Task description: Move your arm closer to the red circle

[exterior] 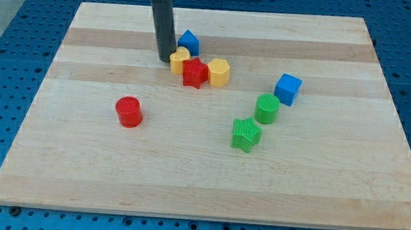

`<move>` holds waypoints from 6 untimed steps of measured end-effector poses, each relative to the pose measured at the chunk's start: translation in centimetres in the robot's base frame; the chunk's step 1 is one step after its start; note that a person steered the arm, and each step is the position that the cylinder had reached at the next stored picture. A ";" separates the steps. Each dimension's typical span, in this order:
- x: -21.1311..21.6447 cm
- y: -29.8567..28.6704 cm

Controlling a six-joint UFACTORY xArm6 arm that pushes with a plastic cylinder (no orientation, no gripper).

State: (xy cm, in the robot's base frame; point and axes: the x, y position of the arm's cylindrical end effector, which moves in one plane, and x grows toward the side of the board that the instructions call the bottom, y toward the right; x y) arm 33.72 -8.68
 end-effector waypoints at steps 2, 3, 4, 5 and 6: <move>0.6 1.8; 1.1 -1.7; 2.2 -6.6; 6.2 -9.0; 10.3 -9.5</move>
